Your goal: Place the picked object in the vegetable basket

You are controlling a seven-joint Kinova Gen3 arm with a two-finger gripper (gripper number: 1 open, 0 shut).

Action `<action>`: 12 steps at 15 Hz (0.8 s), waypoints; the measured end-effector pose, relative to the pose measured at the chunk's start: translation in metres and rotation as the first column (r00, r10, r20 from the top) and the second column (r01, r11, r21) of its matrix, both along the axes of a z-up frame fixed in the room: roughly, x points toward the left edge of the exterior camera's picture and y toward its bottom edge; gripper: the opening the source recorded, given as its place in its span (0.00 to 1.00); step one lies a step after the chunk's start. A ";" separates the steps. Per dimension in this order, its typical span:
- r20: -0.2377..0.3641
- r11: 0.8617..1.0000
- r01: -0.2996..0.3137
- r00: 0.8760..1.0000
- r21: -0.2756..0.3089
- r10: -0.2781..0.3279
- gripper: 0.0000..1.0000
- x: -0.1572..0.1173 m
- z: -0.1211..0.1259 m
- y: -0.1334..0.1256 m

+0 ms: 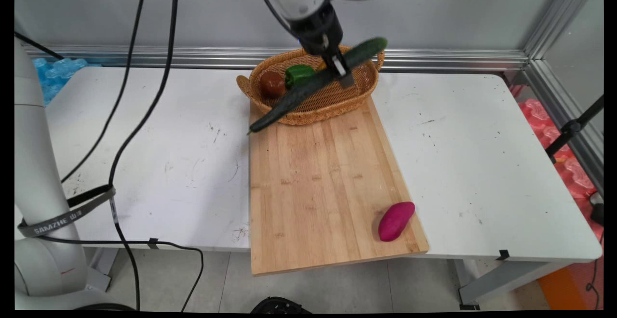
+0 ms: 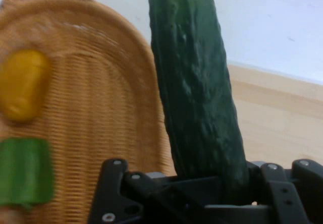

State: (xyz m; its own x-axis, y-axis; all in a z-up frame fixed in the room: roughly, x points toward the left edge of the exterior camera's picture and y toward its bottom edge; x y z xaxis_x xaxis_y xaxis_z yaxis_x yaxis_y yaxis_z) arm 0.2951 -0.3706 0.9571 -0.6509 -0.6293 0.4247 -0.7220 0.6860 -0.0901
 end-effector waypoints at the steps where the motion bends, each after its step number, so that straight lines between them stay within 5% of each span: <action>1: 0.006 1.000 -0.001 1.000 -0.018 0.001 0.00 0.006 0.005 -0.009; 6: 0.026 0.996 -0.015 1.000 -0.088 0.017 0.00 0.029 0.013 -0.051; 12: 0.045 0.990 -0.041 0.998 -0.137 0.048 0.00 0.050 -0.010 -0.104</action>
State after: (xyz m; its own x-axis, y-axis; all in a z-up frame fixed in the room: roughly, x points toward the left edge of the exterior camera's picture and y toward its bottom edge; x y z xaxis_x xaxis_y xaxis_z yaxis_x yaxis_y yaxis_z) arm 0.3447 -0.4747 0.9467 -0.6451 -0.5968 0.4771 -0.7441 0.6324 -0.2151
